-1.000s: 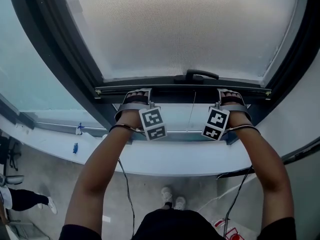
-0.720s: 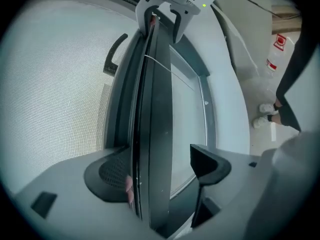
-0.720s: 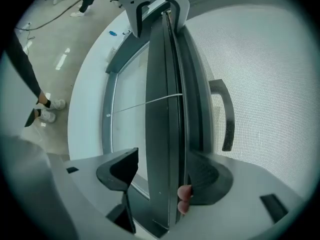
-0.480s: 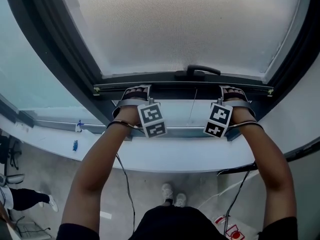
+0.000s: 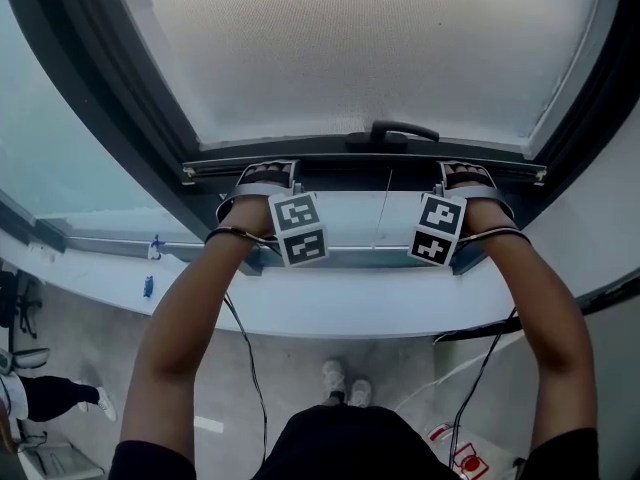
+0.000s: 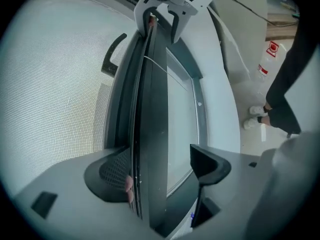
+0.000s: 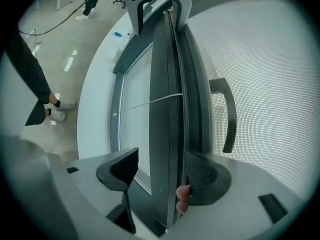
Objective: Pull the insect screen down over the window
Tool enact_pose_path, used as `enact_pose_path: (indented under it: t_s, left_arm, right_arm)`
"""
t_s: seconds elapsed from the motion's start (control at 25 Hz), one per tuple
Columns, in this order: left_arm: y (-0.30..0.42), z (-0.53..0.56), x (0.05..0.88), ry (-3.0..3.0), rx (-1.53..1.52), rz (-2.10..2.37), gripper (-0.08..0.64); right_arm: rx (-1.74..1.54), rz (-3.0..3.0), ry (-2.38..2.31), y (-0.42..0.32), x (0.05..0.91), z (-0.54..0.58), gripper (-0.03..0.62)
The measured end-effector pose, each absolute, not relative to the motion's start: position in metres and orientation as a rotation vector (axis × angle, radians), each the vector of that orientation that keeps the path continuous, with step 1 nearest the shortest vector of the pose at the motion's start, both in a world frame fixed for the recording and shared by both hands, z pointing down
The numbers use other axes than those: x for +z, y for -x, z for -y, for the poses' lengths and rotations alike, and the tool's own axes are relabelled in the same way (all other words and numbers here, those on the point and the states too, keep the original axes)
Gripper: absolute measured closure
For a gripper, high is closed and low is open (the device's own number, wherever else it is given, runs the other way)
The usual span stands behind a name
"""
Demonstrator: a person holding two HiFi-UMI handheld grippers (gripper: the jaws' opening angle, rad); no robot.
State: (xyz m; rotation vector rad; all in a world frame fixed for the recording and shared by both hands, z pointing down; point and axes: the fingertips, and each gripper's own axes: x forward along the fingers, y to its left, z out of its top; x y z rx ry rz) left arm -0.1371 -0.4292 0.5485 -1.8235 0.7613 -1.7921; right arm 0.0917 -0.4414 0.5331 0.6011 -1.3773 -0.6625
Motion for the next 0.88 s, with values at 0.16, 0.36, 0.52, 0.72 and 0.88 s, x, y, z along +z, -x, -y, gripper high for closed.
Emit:
enact_pose_path:
  t_s: [0.16,0.36,0.52,0.72,0.88]
  left_arm:
    - [0.1373,0.4283,0.5435,1.842,-1.810,-0.731,0.186]
    - [0.1365,0.4246,0.5426,1.867,-1.835,-0.690,0.186]
    - [0.1380,0.4232,0.5437,1.890,-1.874,-0.655,0.186]
    - [0.1361,0.4233,0.5475,1.884,-1.892,-0.649,0.186]
    - [0.1366,0.4261,0.5460,1.908,-1.887,-0.655,0.186]
  right_arm:
    - [-0.630,1.388,-0.562,-0.0914,0.5277,0.4402,0.293]
    - [-0.594,1.379,-0.499,-0.0929,0.5252,0.4352,0.294]
    - [-0.581,1.375,-0.466,-0.0918,0.5263,0.4354,0.295]
    - [-0.555,1.387,-0.444,-0.0926,0.5287,0.4341,0.295]
    - [-0.551,1.387,-0.449,-0.0915,0.5276,0.4380,0.295]
